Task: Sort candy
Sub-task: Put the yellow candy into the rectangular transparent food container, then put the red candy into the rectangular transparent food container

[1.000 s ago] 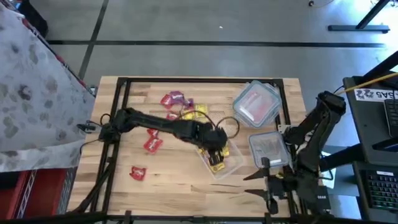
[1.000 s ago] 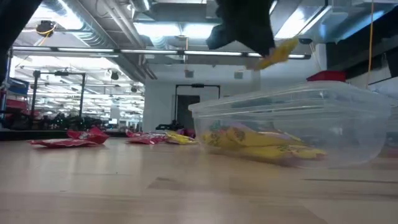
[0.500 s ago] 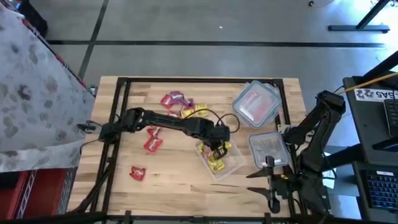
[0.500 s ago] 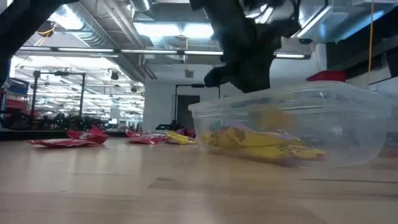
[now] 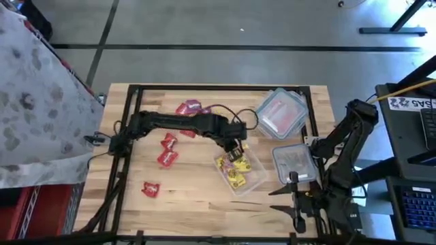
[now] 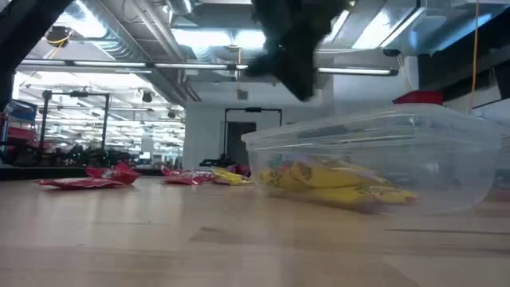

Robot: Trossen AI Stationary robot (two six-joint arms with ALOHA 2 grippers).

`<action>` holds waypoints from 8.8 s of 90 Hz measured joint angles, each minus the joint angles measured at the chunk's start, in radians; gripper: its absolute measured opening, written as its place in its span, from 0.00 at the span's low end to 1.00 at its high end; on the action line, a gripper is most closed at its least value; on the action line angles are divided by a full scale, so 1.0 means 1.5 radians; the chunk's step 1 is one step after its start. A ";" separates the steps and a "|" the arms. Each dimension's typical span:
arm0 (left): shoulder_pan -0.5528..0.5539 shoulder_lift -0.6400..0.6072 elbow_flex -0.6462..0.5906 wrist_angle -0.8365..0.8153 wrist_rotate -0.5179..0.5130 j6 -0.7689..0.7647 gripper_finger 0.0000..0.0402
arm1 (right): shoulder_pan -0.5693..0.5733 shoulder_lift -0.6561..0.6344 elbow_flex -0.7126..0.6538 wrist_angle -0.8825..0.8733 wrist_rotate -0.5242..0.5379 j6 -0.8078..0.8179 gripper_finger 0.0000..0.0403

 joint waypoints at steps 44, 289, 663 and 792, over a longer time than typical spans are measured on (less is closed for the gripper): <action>0.106 -0.026 -0.129 -0.149 -0.124 0.046 0.33 | -0.001 0.002 0.000 -0.003 0.005 0.011 0.43; -0.075 -0.067 -0.232 0.243 0.059 -0.283 0.26 | -0.014 0.003 0.000 -0.033 0.005 0.031 0.43; -0.379 0.015 -0.061 -0.079 -0.341 -0.509 0.34 | -0.564 0.113 0.000 -0.550 -0.607 0.393 0.43; -0.622 -0.031 -0.250 -0.278 -0.150 -1.087 0.40 | -0.454 0.202 0.261 -0.748 -0.385 0.146 0.43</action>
